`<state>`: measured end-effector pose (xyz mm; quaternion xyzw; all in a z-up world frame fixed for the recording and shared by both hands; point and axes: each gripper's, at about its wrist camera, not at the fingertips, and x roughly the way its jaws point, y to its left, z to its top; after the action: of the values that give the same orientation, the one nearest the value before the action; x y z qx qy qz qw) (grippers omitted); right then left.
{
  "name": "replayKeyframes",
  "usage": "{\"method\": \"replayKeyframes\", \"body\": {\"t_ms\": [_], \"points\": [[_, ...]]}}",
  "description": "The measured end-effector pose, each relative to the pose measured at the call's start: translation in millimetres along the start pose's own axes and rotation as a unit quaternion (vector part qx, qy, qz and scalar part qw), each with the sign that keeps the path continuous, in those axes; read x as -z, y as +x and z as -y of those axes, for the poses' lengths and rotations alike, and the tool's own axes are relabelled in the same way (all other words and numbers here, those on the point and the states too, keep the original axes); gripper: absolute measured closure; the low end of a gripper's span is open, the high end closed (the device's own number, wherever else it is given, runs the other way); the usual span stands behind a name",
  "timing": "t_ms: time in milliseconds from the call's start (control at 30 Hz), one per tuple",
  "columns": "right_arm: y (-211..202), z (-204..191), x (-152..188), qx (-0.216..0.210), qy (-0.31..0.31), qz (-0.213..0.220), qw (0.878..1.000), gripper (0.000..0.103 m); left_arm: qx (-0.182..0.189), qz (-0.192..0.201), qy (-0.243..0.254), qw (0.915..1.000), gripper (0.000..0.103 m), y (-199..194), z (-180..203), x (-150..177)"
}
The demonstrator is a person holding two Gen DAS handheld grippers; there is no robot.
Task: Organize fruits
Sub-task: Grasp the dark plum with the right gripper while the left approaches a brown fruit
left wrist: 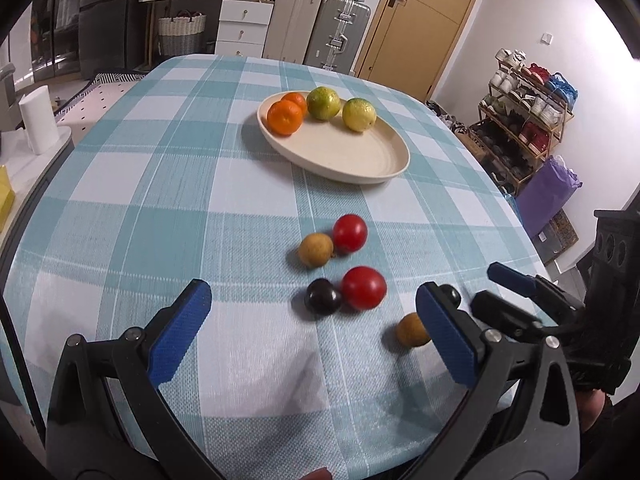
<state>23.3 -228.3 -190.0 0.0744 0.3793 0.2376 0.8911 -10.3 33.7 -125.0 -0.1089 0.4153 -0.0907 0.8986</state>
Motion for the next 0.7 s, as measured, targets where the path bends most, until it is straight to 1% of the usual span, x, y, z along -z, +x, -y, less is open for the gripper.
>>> {"method": "replayKeyframes", "body": {"t_ms": [167,233,300,367,400,467,700], "points": [[11,-11,9,0.006,-0.028,-0.013,1.0,0.023,-0.005,-0.001,-0.006,1.0,0.001,-1,-5,6],[15,-15,11,0.014,-0.039,-0.016,0.999,0.026,-0.004,-0.001,-0.009,1.0,0.001,-2,-7,8],[17,-17,12,0.019,-0.046,-0.016,0.999,0.03,-0.003,-0.001,-0.009,1.0,0.001,-3,-8,10],[19,-20,14,0.021,-0.052,-0.016,0.998,0.038,-0.001,-0.004,-0.005,1.0,0.001,-2,-7,11],[20,-20,14,0.022,-0.054,-0.017,0.998,0.04,0.0,-0.005,-0.004,1.0,0.001,-1,-6,12],[22,-22,16,0.025,-0.059,-0.02,0.998,0.051,0.005,-0.008,-0.003,1.0,0.001,0,-6,14],[28,-23,19,0.03,-0.059,-0.031,0.997,0.061,0.018,-0.021,0.01,0.9996,0.001,5,2,19]]}}
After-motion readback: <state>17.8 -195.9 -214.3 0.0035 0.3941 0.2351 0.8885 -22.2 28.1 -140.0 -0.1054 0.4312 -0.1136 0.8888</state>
